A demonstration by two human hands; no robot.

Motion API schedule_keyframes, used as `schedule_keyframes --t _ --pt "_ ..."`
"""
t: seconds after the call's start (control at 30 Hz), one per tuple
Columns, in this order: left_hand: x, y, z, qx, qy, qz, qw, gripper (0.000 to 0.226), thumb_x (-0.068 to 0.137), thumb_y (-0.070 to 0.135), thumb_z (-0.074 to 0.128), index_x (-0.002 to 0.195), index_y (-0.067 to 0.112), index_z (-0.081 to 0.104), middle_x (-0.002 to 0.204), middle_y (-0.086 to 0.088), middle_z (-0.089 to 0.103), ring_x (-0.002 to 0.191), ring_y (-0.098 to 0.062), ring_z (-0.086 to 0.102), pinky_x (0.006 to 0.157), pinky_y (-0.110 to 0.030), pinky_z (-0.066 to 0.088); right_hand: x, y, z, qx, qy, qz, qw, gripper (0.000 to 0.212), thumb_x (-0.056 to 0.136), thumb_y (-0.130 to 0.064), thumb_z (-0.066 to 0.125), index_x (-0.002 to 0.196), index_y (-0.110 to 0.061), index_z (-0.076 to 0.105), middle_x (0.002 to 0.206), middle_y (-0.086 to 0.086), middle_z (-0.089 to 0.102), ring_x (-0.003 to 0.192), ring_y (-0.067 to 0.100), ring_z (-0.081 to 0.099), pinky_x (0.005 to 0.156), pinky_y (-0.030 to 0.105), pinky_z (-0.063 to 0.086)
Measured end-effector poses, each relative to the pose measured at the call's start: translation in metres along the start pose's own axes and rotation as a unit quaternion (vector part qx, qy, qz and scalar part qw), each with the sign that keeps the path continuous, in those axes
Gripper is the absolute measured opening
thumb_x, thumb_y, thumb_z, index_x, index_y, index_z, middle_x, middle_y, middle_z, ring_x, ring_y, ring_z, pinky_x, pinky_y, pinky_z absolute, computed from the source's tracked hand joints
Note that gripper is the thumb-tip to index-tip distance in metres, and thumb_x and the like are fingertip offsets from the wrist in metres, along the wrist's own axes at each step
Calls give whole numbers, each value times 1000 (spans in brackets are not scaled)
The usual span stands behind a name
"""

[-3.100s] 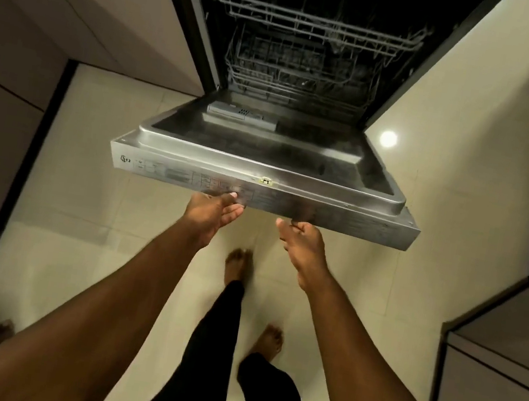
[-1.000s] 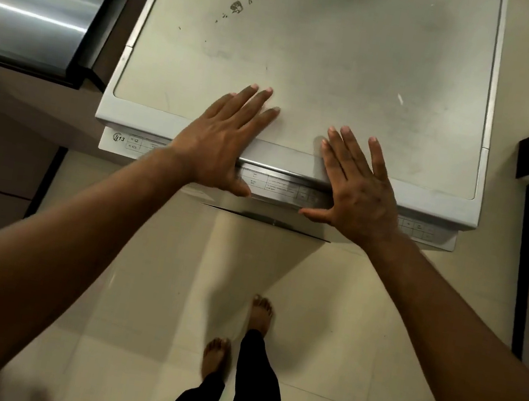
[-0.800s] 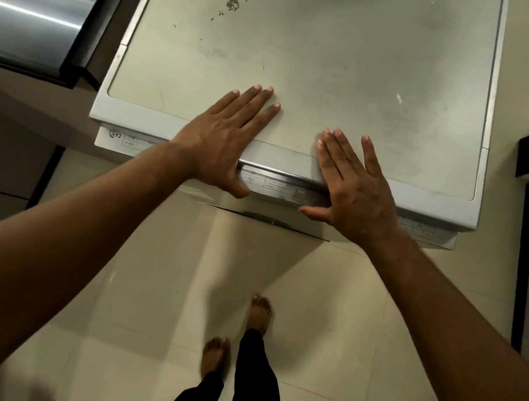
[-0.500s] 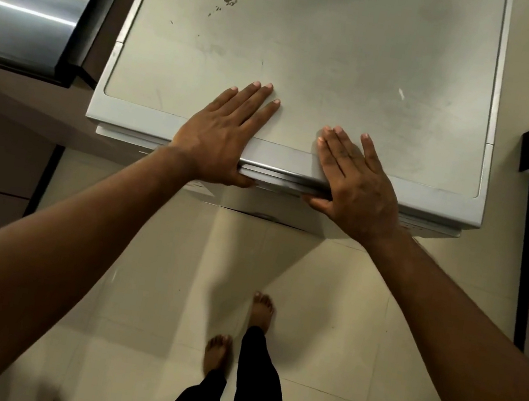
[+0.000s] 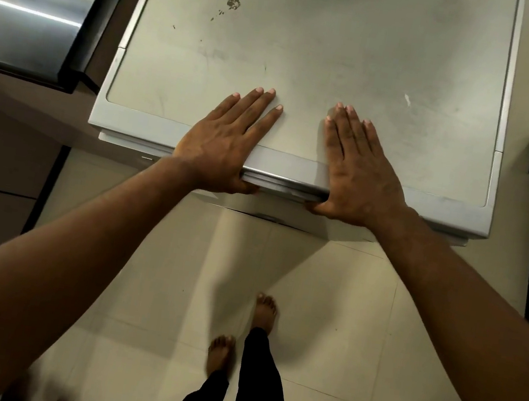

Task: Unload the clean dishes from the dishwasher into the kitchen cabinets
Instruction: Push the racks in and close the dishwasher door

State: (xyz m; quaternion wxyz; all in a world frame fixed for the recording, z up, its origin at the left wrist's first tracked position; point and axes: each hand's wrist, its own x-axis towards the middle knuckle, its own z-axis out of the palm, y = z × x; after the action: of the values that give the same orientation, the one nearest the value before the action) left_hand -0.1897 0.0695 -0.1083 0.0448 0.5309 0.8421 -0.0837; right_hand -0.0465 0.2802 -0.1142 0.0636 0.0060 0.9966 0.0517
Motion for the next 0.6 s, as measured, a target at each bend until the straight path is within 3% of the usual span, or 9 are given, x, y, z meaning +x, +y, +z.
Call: schedule_keyframes --t 0.6 --pt "0 -1 8 1 28 9 1000 119 75 74 58 156 9 1 164 -15 0 152 -29 -2 123 -46 9 1 1 4 -2 17 -6 1000 125 71 -68 63 152 4 0 160 25 -3 149 36 -5 121 49 9"
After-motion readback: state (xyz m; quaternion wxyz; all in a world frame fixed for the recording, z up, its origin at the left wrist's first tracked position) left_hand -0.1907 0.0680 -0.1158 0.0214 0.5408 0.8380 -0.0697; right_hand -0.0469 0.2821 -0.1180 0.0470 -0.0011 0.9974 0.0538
